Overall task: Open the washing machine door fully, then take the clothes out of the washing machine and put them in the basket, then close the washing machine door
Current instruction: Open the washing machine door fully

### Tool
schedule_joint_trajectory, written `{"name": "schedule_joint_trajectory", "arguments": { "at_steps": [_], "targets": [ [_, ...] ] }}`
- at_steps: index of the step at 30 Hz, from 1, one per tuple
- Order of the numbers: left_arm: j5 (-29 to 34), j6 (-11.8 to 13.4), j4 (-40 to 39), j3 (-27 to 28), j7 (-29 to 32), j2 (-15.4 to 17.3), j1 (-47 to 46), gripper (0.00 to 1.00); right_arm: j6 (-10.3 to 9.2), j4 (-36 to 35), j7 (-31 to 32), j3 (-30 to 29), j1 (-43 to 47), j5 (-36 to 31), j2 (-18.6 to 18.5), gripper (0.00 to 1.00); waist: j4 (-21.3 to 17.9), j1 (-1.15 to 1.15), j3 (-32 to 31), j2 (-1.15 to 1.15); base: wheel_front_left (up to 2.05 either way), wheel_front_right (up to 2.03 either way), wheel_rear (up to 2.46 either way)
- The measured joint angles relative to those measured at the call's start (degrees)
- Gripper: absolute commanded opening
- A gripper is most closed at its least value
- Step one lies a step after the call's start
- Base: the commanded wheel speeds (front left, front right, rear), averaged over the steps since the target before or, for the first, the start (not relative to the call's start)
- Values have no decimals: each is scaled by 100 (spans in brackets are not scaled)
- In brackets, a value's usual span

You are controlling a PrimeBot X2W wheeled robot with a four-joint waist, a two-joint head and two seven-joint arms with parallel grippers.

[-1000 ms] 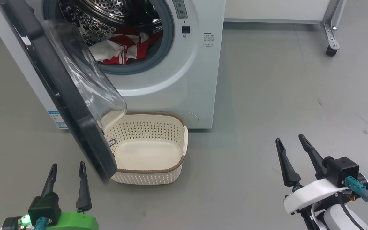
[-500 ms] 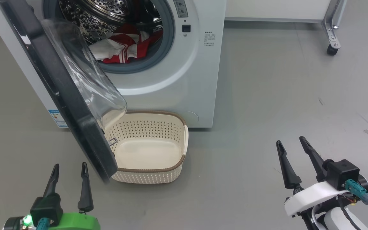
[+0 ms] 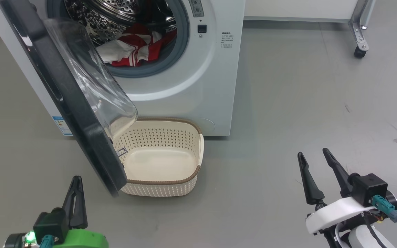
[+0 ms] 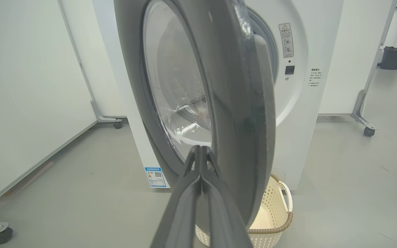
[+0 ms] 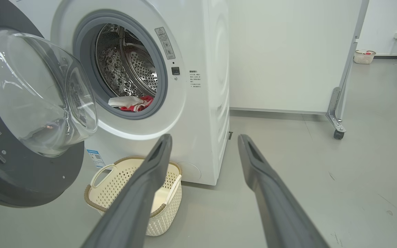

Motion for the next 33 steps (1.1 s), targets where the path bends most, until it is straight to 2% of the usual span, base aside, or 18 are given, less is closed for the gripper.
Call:
{"name": "schedule_joint_trajectory", "arguments": {
  "at_steps": [14, 27, 33],
  "targets": [
    [81, 0, -170, 192, 0, -7, -16, 0, 12, 2, -7, -90, 26, -53, 83, 100, 37, 0, 3, 0, 0, 0, 0],
    [186, -78, -1160, 393, -26, 120, -591, 0, 70, 7, -7, -149, 26, -101, 218, 100, 18, 0, -25, 0, 0, 0, 0],
    [224, -193, -1477, 281, -27, 149, -885, 0, 104, 7, -7, -175, 26, -156, 250, 100, -15, 0, -20, 0, 0, 0, 0]
  ]
}}
